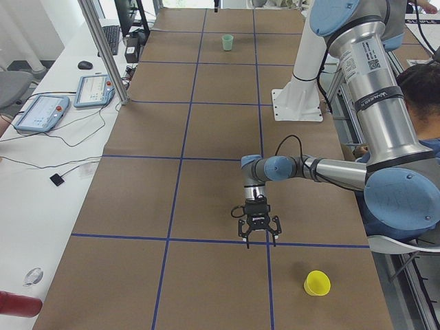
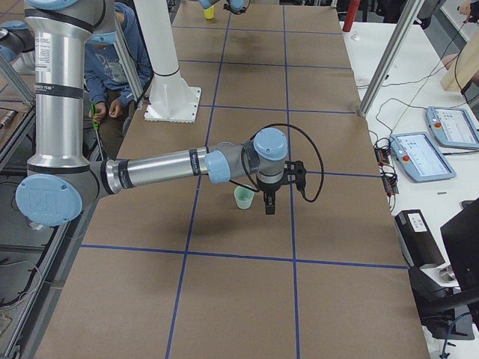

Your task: Transfer and stack yellow cup on green cup

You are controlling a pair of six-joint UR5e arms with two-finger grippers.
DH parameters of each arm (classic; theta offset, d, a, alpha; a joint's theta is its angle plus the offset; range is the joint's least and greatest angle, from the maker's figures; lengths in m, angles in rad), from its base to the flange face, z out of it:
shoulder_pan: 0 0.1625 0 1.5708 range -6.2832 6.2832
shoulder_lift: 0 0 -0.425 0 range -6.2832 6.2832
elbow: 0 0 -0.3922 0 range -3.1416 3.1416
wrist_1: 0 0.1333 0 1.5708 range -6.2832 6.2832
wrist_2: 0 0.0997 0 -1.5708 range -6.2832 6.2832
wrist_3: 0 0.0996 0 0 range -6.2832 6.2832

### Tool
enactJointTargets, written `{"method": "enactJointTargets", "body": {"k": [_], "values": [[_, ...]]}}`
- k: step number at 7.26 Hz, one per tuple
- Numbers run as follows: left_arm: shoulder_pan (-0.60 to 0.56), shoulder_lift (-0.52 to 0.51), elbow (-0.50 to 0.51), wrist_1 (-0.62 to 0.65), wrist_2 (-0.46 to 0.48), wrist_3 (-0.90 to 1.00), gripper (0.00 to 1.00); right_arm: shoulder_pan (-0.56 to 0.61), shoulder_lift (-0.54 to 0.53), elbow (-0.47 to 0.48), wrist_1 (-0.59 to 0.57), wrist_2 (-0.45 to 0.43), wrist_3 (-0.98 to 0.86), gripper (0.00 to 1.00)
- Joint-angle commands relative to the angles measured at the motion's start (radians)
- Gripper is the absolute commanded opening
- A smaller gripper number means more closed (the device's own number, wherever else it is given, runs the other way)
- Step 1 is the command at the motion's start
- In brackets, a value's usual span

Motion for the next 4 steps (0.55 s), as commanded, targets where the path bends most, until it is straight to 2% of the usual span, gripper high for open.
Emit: {"method": "enactJointTargets", "body": {"k": [1,2,4], "values": [[0.086,0.039,0.047,0.064,-0.04,-0.213,0.99,-0.018,-0.015,0.002,0.005,0.007,0.001,1.0],[0.22,0.037,0.057,0.066,-0.144,-0.312,0.99,-0.02,-0.026,0.002,0.005,0.005,-0.001,1.0],[0.347,0.027,0.072,0.061,-0.215,-0.437,0.99,-0.02,-0.044,0.007,0.006,0.005,-0.002,1.0]]}}
